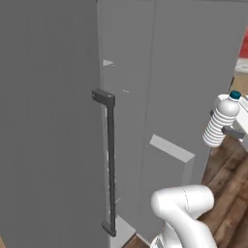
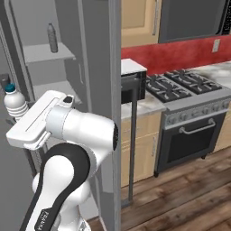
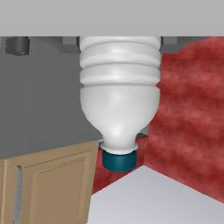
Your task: Take the bottled waters from the counter and place them in the freezer to freeze. Close the freezer door after placing the bottles.
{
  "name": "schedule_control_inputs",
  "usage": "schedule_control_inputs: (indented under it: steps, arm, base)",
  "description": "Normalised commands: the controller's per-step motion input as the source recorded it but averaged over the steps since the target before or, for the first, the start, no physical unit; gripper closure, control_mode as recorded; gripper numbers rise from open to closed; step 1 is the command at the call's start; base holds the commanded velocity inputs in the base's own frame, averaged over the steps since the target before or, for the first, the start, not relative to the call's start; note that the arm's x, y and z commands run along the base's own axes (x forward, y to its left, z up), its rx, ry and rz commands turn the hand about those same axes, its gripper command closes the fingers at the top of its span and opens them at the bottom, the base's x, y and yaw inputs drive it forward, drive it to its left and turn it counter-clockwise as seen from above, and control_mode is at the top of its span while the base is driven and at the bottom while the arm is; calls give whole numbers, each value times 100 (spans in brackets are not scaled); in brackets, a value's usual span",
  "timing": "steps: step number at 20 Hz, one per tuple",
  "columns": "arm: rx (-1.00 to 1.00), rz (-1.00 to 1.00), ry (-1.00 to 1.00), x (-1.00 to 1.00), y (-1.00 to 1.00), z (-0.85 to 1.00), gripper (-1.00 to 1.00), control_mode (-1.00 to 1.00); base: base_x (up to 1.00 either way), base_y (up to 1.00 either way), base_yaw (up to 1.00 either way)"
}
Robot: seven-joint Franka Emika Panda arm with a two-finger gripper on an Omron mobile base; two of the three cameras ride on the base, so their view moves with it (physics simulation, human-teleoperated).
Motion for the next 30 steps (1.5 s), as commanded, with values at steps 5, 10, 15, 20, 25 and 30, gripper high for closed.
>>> schedule_control_inputs:
  steps: [5, 10, 15, 20, 25, 30]
  arm:
    - [0, 0, 0, 0, 0, 0, 100, 100]
    - [0, 0, 0, 0, 0, 0, 100, 100]
    - [0, 0, 0, 0, 0, 0, 100, 100]
    - [0, 0, 0, 0, 0, 0, 100, 100]
    - [0, 0, 0, 0, 0, 0, 100, 100]
    - [0, 0, 0, 0, 0, 0, 100, 100]
  base:
    - [15, 37, -21]
    - [14, 34, -19]
    - [12, 34, -19]
    - [3, 45, -17]
    - [2, 53, -15]
    - [4, 45, -14]
